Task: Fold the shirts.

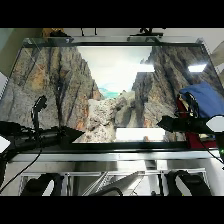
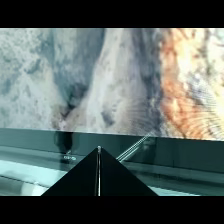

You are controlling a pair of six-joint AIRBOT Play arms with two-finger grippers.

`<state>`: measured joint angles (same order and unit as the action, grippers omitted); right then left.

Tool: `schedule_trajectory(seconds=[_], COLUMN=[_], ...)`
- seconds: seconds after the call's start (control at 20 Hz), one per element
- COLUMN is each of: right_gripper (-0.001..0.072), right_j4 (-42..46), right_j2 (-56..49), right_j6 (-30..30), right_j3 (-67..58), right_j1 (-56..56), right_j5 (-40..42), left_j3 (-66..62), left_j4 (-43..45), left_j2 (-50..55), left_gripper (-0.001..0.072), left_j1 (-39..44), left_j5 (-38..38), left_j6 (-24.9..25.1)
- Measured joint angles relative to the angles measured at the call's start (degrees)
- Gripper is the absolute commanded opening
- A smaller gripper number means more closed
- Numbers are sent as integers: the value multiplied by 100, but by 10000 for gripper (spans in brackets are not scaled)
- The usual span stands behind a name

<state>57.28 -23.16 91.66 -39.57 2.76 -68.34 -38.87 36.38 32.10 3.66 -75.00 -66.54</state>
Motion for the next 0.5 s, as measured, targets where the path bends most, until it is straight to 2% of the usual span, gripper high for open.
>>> schedule_trajectory(seconds=[0.5], right_gripper=[20], right_j4=[-55], right_j2=[0], right_j6=[0], right_j3=[0], right_j1=[0], right_j5=[2], left_j3=[0], left_j4=[-37], left_j2=[0], left_gripper=[13], left_j1=[7], left_j5=[256], left_j6=[0])
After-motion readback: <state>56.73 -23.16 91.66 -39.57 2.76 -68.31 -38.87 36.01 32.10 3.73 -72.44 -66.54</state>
